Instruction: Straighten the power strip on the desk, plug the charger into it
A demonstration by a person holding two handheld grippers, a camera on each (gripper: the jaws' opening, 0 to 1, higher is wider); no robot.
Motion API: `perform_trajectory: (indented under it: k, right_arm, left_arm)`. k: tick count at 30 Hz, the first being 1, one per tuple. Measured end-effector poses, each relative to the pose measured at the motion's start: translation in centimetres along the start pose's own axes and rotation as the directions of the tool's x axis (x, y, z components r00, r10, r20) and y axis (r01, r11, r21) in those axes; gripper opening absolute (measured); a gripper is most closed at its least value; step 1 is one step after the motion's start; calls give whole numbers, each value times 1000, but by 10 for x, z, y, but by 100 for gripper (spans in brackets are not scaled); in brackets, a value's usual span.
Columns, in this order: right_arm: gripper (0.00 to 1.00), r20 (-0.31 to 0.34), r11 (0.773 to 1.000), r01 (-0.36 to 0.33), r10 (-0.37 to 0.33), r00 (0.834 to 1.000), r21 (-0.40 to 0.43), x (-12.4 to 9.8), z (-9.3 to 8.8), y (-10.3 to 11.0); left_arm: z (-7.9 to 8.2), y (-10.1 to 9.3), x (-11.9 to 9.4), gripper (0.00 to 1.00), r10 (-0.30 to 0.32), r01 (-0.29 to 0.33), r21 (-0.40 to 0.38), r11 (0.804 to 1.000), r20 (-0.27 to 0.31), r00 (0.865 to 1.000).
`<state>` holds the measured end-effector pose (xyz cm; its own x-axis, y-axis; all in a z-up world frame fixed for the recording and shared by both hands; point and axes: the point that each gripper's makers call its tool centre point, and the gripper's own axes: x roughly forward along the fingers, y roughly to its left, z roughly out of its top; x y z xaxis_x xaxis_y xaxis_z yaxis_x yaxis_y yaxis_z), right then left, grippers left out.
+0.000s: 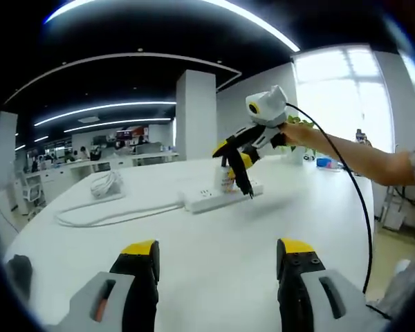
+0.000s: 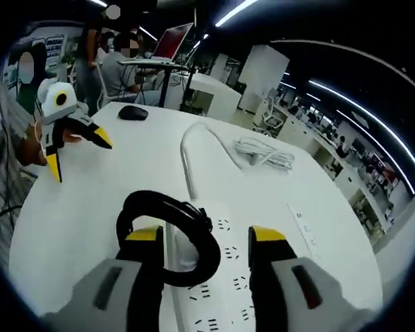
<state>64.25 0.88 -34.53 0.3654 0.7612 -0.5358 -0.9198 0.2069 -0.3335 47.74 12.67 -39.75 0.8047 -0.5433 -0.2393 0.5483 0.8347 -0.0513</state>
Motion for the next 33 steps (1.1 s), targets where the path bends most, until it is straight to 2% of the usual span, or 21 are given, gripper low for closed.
perform_trajectory:
  k: [7, 13, 15, 20, 22, 25, 29, 31, 33]
  right_arm:
    - [48, 122, 997, 31, -39, 992, 69, -15, 1, 1]
    - [49, 204, 987, 112, -133, 970, 111, -33, 0, -4]
    - [49, 244, 983, 119, -151, 958, 140, -40, 3, -4]
    - [49, 363, 964, 123, -205, 909, 237, -56, 10, -4]
    - [50, 375, 959, 125, -217, 901, 255, -59, 8, -2]
    - [51, 398, 946, 159, -267, 878, 284, -65, 8, -1]
    - [54, 438, 917, 178, -333, 835, 358, -74, 10, 0]
    - [54, 439, 901, 182, -357, 825, 393, -76, 8, 3]
    - [56, 450, 883, 178, -384, 806, 435, -77, 7, 6]
  left_arm:
    - [2, 3, 3, 70, 2, -2, 2, 1000, 1, 1000]
    - [4, 5, 4, 69, 7, -7, 6, 1000, 1, 1000]
    - [5, 4, 5, 69, 5, -5, 4, 1000, 2, 1000]
    - [7, 4, 7, 69, 1, -1, 9, 1000, 2, 1000]
    - [8, 3, 7, 69, -1, 1, 10, 1000, 4, 1000]
    - [8, 3, 8, 69, -3, 3, 10, 1000, 5, 1000]
    - [8, 4, 9, 69, -4, 4, 11, 1000, 3, 1000]
    - [8, 4, 9, 69, -3, 3, 12, 1000, 2, 1000]
    - [8, 4, 9, 69, -5, 5, 11, 1000, 1, 1000]
